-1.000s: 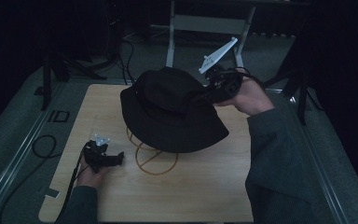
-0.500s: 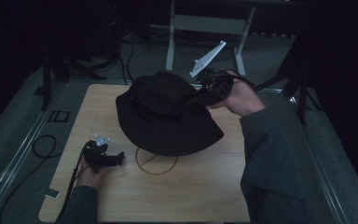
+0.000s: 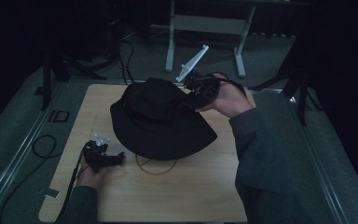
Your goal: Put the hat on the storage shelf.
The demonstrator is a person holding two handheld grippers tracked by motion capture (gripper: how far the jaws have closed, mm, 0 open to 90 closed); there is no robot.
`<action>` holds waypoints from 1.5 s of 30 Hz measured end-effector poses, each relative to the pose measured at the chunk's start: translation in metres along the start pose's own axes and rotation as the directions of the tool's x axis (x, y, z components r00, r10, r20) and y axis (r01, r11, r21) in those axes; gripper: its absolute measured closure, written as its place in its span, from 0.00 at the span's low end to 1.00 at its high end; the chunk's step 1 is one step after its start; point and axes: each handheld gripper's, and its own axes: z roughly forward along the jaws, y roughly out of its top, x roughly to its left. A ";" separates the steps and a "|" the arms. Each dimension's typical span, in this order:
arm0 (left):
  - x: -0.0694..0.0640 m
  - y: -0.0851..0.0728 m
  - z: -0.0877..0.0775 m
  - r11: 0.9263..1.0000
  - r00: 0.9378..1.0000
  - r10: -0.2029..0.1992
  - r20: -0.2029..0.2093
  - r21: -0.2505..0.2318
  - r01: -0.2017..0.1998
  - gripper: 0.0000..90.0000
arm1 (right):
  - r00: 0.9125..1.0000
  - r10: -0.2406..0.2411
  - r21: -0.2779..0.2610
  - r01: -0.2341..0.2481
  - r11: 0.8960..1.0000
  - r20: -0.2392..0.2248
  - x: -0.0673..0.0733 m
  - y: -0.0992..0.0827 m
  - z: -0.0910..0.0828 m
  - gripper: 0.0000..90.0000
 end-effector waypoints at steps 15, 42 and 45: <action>0.000 0.000 0.000 1.000 1.000 0.000 0.001 0.000 0.000 0.02 | 1.000 0.005 0.030 -0.005 1.000 -0.017 -0.001 0.007 0.017 0.92; 0.000 0.000 0.000 1.000 1.000 -0.001 0.001 0.000 0.001 0.02 | 0.998 0.037 0.075 -0.033 0.997 -0.053 -0.005 0.009 0.042 0.82; 0.000 0.000 0.000 1.000 1.000 -0.001 0.001 0.000 0.001 0.02 | 0.998 0.042 0.088 -0.037 0.995 -0.056 -0.004 0.009 0.044 0.79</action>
